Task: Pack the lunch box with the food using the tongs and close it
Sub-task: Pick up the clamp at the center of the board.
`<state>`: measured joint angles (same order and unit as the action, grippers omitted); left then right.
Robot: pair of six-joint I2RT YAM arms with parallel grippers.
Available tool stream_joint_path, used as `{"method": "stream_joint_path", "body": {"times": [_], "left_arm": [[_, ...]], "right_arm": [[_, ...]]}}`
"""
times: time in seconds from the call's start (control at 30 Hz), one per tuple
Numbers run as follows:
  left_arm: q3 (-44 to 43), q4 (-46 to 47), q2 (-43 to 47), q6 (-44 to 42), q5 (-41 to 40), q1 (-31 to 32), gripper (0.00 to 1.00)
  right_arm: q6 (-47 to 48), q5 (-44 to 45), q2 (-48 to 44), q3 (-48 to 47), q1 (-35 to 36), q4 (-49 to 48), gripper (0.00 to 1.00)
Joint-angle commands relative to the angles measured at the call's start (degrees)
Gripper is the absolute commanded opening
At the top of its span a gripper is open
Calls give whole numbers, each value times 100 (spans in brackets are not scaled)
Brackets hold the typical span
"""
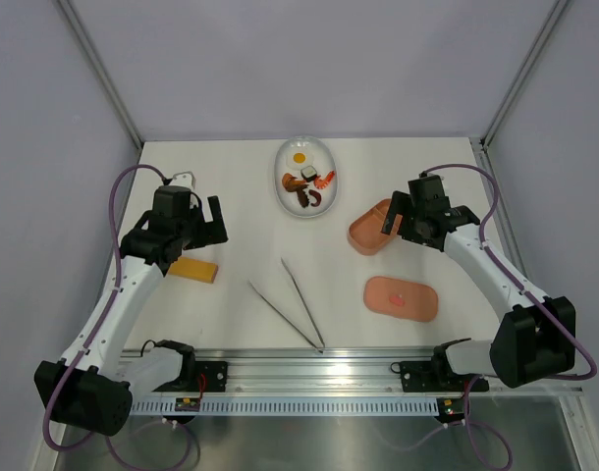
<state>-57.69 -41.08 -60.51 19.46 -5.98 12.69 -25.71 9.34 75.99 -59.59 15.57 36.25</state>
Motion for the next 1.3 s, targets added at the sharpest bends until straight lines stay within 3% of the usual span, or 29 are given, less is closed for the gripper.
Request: {"method": "stream_joint_path", "body": {"times": [0.0,0.33,0.53,0.83,1.27], "left_arm": [[-40,144,13,-66,114,14,99],[-58,109,31,-57,123,14,99],[-128,4,31,13,62,14,99],[-216,-111,92,22,-35,14,99],[-146,-155,233,119,-9,14,99]], "right_arm": [[-4,-47,-92,-88,-10,-223,99],[93,-152,-224,-26,24,-206,100],[216,-100,-304,-43,472,-241,99],[-56,489,-41,-219,2080,-57,99],[-215,533,540,-456,4102,-197,99]]}}
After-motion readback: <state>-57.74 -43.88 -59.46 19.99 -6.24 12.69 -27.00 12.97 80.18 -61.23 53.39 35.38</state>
